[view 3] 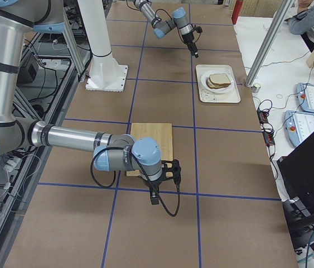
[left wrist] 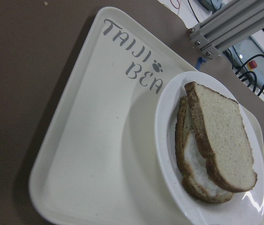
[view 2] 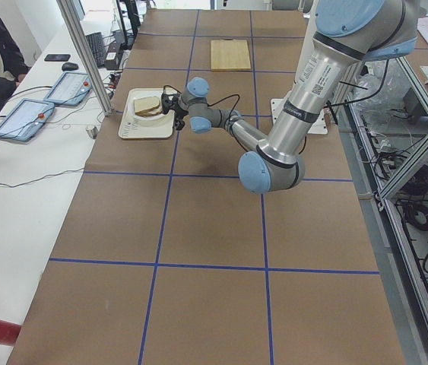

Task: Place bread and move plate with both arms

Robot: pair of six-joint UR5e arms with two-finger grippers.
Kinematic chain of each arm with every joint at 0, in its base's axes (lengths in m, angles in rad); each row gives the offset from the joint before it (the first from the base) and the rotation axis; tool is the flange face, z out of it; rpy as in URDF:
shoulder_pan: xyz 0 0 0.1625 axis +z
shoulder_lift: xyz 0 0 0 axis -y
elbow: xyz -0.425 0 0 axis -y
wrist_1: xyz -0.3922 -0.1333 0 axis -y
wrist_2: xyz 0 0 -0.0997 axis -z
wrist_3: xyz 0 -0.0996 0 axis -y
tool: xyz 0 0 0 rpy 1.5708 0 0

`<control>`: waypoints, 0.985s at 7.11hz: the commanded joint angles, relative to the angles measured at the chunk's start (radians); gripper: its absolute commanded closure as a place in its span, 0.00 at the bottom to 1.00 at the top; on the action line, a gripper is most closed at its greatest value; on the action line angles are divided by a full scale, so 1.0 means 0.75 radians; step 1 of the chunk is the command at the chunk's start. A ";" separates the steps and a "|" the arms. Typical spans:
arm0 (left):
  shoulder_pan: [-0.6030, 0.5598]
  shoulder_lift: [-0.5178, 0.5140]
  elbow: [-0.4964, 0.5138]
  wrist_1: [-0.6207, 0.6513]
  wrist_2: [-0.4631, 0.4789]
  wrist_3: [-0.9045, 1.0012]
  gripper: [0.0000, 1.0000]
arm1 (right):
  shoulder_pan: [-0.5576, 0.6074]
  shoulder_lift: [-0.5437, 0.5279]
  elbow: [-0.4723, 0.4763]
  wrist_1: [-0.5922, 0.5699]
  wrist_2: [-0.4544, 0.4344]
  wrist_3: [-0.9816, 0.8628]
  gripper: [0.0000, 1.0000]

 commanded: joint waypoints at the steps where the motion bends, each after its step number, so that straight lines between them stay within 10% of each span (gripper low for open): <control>1: -0.102 0.175 -0.511 0.673 -0.061 0.572 0.01 | 0.000 -0.002 -0.001 0.000 -0.003 0.000 0.00; 3: -0.336 0.248 -0.672 1.028 -0.182 1.069 0.01 | 0.000 -0.002 -0.003 0.000 -0.001 0.000 0.00; 7: -0.935 0.514 -0.475 1.070 -0.678 1.743 0.01 | 0.000 -0.002 -0.003 0.006 0.005 -0.002 0.00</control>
